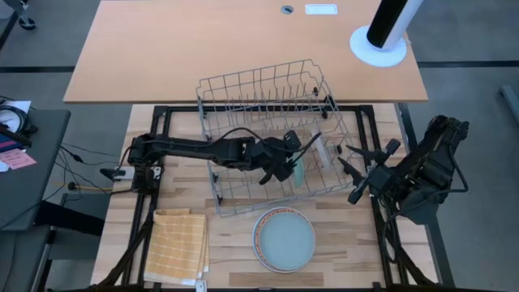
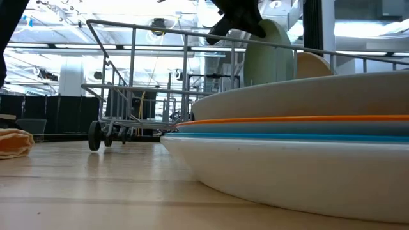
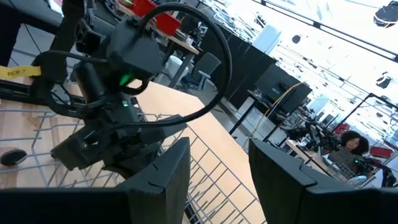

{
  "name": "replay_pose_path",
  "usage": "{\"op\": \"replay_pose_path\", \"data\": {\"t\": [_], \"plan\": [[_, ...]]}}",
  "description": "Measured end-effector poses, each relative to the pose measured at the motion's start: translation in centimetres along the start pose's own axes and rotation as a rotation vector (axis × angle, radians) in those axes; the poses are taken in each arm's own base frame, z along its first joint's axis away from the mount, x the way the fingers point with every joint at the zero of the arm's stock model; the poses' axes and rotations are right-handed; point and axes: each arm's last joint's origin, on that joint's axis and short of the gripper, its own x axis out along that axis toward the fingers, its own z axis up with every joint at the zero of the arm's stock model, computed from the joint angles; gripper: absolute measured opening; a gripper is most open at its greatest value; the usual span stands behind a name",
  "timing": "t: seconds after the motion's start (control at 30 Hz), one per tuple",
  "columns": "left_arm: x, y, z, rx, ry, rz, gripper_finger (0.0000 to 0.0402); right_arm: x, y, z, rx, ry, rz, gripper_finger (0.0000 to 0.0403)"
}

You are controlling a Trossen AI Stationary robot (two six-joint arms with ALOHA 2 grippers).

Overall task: Sort dishes
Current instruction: Put the green plate in the dish rack

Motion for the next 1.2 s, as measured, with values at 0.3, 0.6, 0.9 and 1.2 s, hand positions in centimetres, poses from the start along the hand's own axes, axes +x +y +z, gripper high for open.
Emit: {"op": "replay_pose_path", "data": {"t": [0.3, 0.6, 0.9, 1.2], "plan": [[0.6, -0.2, -1.2, -0.028, 0.004, -0.027, 0.0016, 0.0, 0.0, 0.0, 0.003, 0.000, 0.000, 0.0166], [0.6, -0.6, -1.1, -0.026, -0.051, -0.072, 0.0042, 0.0, 0.0, 0.0, 0.005, 0.000, 0.000, 0.0166], [0.5, -0.9, -0.9, 0.004, -0.036, -0.101, 0.0078, 0.0, 0.0, 0.0, 0.004, 0.000, 0.002, 0.0166], [0.3, -1.3, -0.7, -0.066, -0.029, -0.137, 0.0151, 0.0, 0.0, 0.0, 0.004, 0.000, 0.003, 0.0166]]}}
